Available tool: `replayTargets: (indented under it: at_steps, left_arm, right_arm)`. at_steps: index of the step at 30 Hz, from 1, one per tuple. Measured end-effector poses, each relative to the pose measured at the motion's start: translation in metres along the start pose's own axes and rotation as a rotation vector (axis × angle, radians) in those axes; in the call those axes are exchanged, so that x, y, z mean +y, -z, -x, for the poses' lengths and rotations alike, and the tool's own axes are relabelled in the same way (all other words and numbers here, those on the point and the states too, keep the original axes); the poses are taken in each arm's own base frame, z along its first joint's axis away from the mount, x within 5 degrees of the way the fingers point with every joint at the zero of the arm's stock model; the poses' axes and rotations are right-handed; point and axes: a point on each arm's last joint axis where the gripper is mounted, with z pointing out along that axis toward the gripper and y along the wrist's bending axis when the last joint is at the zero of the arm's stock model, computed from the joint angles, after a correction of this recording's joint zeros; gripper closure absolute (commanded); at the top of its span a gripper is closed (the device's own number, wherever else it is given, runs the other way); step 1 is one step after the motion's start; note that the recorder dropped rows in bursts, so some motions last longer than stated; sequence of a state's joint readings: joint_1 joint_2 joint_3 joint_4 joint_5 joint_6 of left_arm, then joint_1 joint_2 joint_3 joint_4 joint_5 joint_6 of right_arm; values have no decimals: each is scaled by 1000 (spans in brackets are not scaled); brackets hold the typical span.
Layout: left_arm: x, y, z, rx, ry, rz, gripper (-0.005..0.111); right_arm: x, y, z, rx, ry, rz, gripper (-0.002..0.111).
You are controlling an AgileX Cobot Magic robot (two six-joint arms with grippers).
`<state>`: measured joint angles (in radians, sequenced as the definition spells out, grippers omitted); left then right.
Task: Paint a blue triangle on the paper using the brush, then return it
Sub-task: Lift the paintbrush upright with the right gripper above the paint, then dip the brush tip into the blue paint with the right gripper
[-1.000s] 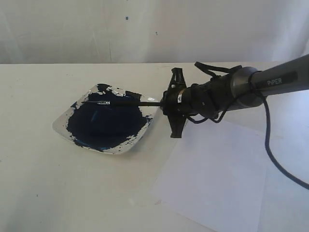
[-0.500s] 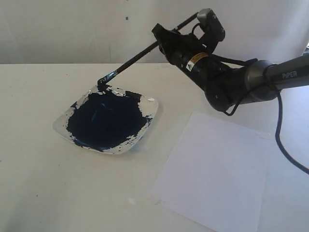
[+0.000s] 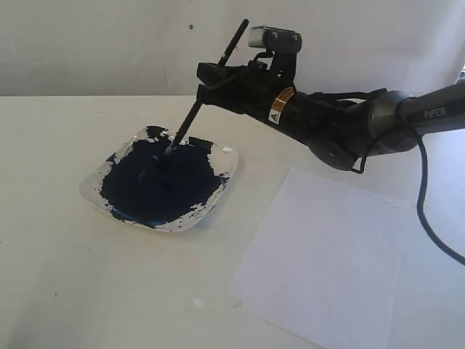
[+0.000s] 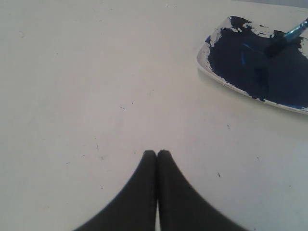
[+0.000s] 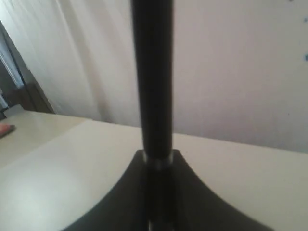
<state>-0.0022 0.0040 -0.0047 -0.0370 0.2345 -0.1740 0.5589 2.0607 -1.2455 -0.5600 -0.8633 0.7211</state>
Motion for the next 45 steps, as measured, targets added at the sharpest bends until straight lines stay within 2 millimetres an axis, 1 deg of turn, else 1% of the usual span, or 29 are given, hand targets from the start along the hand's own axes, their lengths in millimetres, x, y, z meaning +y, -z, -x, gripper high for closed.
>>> replayTargets:
  at_steps: [3,6,13,16,21,25,30,34,37,42,45]
  left_arm:
    - [0,0,0,0,0,0,107]
    - [0,0,0,0,0,0,107]
    - [0,0,0,0,0,0,107]
    - [0,0,0,0,0,0,107]
    - [0,0,0,0,0,0,107]
    - [0,0,0,0,0,0,107]
    - [0,0,0,0,0,0,107]
    - [0,0,0,0,0,0,107]
    - [0,0,0,0,0,0,107]
    - [0,0,0,0,0,0,107]
    - [0,0,0,0,0,0,107]
  right_arm:
    - [1,-1,-7,66,12,-27,103]
    - [2,-2,-10,93,30,-39,103]
    - [5,-2,-5,94,54,-38,103]
    - [9,-3,9,84,82,-43,103]
    - [22,-2,45,44,148,-22,103]
    - [39,1,60,83,211,41,103]
    - [57,0,52,186,264,108,103]
    - [66,-1,43,255,337,136,103]
    - [69,-1,39,280,371,149,103]
    - [69,-1,39,286,381,152,103]
    - [73,1,45,269,390,168,103]
